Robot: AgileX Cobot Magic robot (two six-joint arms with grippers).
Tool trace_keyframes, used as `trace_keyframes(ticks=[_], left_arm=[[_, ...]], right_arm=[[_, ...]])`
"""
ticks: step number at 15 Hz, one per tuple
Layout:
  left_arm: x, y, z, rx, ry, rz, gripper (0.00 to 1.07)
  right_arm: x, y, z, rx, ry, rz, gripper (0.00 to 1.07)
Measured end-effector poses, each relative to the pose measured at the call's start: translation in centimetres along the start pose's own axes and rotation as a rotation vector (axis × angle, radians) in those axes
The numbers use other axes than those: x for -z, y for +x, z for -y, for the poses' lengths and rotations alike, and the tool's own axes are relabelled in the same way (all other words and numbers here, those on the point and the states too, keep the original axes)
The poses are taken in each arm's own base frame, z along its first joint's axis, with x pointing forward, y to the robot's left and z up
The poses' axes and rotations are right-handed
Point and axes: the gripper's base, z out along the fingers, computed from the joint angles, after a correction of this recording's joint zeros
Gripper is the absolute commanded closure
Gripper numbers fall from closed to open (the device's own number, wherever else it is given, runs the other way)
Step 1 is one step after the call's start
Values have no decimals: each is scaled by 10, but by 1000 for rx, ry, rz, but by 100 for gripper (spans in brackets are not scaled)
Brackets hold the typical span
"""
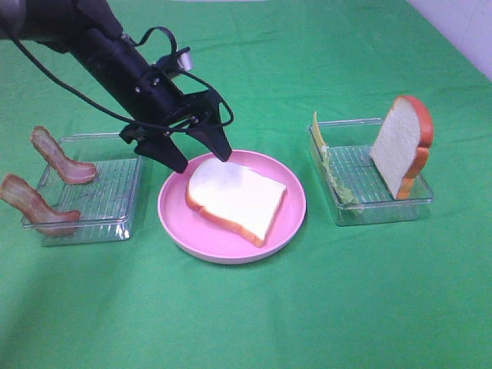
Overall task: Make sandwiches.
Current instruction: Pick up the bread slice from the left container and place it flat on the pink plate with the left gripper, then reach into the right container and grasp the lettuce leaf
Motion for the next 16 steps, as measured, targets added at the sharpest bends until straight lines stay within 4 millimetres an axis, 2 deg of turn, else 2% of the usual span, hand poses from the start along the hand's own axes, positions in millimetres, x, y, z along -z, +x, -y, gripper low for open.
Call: trace_keyframes(ticks=[4, 8, 10, 12, 16], left_arm=[[54, 5, 24, -90, -97, 69, 27], [128, 30, 62, -146, -176, 130, 27], [158, 42, 74, -152, -236, 194, 27], [190, 68, 84, -154, -324, 257, 27], [218, 135, 90, -173, -400, 284, 27]], right_arm=[[0, 0, 0, 0, 0, 0, 37], [0, 0, 0, 0, 0, 0, 37], [0, 0, 0, 0, 0, 0, 37], [0, 0, 0, 0, 0, 0, 37], [0, 0, 0, 0, 0, 0, 37]])
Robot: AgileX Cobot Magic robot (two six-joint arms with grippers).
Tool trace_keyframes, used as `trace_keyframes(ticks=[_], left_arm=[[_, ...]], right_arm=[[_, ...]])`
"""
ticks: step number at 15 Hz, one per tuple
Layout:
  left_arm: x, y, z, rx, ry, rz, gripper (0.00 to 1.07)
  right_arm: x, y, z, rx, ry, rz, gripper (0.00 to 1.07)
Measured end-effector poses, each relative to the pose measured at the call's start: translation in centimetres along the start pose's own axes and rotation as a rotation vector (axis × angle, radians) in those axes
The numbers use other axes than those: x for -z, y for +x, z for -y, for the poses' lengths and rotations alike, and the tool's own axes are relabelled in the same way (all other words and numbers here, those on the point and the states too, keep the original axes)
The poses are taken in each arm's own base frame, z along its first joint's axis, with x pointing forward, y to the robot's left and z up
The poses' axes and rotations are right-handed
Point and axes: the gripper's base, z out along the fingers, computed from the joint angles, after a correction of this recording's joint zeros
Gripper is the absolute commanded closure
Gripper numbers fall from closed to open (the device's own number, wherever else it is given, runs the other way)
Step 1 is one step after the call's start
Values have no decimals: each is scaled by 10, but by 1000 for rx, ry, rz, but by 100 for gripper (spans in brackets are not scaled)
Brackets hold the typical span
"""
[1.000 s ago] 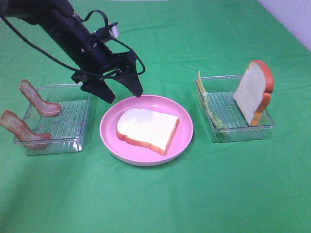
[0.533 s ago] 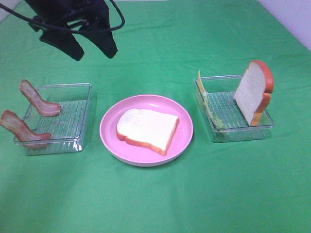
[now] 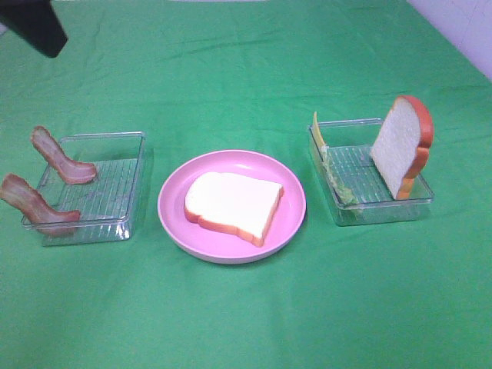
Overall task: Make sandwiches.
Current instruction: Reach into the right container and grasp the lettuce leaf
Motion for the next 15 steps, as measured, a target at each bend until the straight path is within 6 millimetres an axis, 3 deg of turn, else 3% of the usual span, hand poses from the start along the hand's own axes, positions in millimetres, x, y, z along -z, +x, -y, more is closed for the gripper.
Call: trace_keyframes(ticks=[7, 8, 15], left_arm=[[22, 110, 3, -4, -22, -8, 27], [26, 141, 3, -6, -23, 24, 27], [28, 228, 4, -37, -32, 235, 27]], right_arm=[[0, 0, 0, 0, 0, 0, 37], [0, 0, 0, 0, 0, 0, 37], [0, 0, 0, 0, -1, 0, 37]])
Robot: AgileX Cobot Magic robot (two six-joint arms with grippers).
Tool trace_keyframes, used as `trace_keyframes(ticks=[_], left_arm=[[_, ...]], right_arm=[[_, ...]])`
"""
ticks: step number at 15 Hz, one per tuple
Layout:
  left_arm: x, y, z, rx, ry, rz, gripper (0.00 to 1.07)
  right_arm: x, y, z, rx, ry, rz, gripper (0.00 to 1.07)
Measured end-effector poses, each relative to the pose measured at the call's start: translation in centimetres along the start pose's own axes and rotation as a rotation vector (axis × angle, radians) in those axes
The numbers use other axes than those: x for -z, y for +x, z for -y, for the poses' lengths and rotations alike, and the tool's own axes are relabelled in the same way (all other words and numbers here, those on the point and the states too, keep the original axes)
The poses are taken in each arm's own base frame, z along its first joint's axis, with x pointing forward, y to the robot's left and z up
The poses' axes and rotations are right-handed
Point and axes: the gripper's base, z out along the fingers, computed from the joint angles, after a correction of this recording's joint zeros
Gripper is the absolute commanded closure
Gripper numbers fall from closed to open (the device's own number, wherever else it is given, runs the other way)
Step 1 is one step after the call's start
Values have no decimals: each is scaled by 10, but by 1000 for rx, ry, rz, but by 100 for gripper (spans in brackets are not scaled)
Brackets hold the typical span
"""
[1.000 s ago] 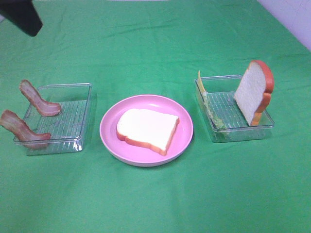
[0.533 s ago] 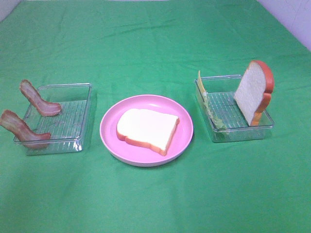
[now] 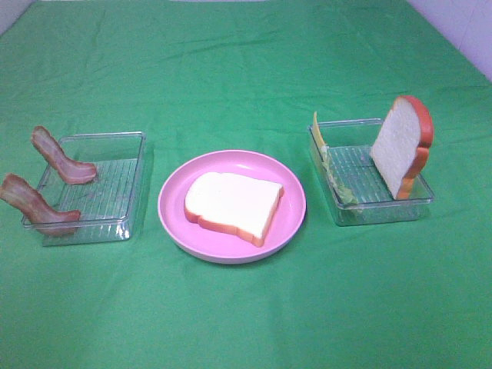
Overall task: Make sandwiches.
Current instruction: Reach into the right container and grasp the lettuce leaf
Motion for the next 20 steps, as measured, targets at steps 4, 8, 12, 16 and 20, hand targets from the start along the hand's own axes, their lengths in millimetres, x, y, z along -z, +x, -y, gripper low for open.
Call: trace_keyframes(ticks=[4, 8, 12, 16, 20], left_arm=[[18, 45, 3, -110, -13, 210, 27], [33, 65, 6, -132, -12, 372, 27], [34, 66, 7, -131, -6, 380, 27], [34, 66, 7, -131, -5, 381, 27], [34, 66, 7, -131, -5, 381, 27]], right_arm=[[0, 0, 0, 0, -1, 0, 37], [0, 0, 0, -1, -3, 2, 37], [2, -16, -2, -33, -21, 164, 37], [-23, -53, 6, -103, -32, 201, 38], [-86, -88, 20, -189, -49, -19, 38]])
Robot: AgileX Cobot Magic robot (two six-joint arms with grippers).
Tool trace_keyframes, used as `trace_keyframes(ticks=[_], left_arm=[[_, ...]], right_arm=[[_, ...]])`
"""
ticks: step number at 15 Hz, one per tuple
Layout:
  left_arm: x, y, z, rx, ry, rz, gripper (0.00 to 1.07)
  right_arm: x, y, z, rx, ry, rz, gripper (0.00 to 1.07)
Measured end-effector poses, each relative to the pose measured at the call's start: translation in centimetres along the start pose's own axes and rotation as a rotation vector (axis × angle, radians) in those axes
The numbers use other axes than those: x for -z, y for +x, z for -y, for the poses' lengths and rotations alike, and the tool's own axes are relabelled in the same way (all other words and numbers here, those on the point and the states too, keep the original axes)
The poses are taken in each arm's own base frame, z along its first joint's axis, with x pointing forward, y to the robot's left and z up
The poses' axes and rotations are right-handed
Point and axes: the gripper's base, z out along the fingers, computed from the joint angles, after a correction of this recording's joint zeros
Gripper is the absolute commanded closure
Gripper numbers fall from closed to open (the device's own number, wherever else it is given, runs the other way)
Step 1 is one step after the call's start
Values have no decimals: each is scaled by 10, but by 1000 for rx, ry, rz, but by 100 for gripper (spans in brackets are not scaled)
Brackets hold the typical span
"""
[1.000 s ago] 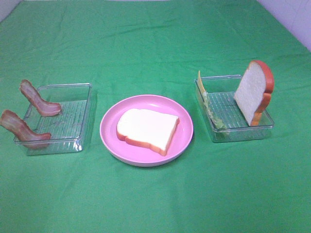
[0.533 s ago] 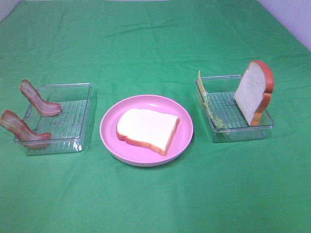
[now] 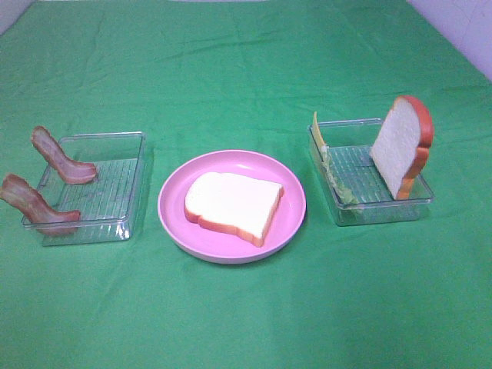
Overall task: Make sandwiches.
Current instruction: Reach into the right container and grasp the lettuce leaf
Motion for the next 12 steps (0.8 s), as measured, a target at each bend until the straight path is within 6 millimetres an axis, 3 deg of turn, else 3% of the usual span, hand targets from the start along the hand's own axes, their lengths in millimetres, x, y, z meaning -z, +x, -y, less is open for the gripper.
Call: trace_keyframes(ticks=[2, 3, 7, 12], left_arm=[[0, 0, 0, 0, 0, 0, 27], [0, 0, 0, 0, 0, 0, 27], [0, 0, 0, 0, 0, 0, 27], [0, 0, 0, 0, 0, 0, 27]], right_arm=[[-33, -22, 5, -23, 5, -124, 38], [-64, -47, 9, -41, -6, -248, 38], [-111, -80, 12, -50, -56, -463, 38], [-143, -114, 7, -35, -109, -530, 38]])
